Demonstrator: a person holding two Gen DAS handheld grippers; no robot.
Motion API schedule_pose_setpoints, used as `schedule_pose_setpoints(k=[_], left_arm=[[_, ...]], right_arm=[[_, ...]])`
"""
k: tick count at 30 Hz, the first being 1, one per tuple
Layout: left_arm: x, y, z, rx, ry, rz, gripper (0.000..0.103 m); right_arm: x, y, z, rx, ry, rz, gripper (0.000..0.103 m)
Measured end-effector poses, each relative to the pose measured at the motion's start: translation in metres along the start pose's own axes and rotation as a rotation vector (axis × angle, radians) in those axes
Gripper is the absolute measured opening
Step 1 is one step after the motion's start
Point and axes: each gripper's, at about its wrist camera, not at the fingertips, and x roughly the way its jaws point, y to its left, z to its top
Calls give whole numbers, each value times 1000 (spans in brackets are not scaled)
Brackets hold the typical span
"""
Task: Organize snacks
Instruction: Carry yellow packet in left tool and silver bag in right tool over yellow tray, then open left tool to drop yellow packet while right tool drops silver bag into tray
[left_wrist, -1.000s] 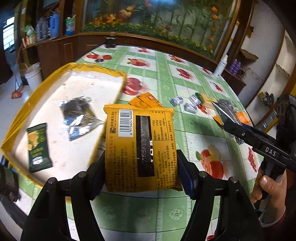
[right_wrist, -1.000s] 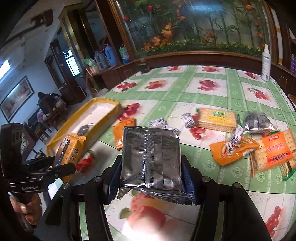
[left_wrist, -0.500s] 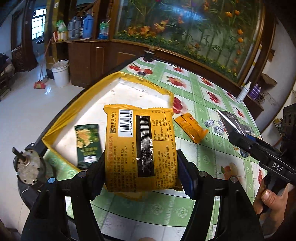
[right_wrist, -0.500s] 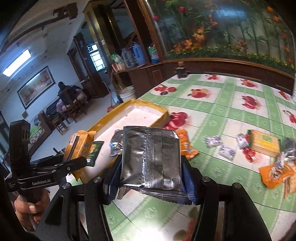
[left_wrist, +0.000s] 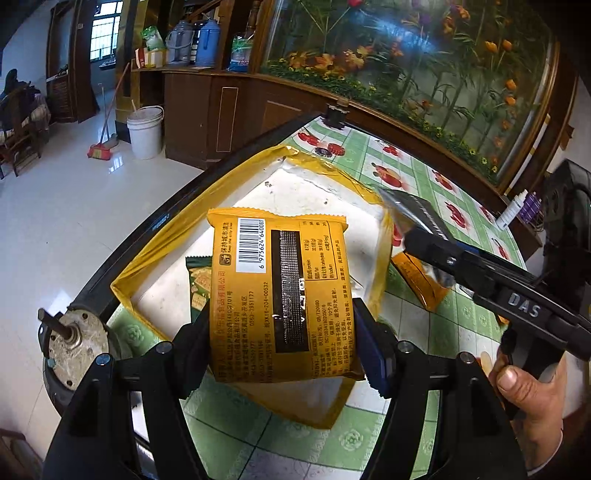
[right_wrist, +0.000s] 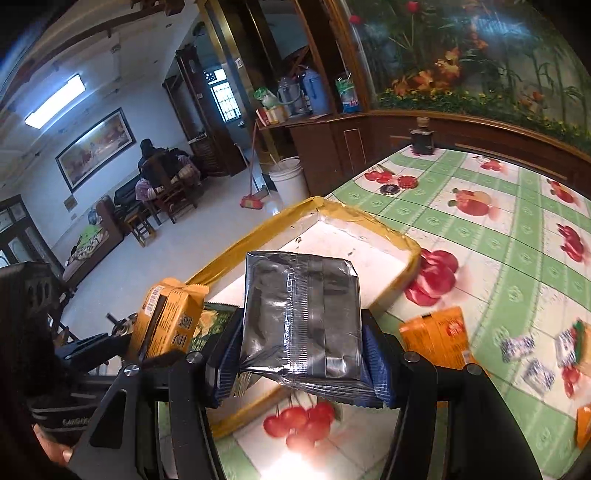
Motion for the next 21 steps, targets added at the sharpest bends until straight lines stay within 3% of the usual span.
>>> schedule_pose_setpoints(k=[13,21], left_arm=[[39,9,16,-26,26,126,68],[50,19,15,-64,68,125,71]], right_arm=[[82,-3,27,-35,87,-13,60],[103,-2,26,-52,127,-21,62]])
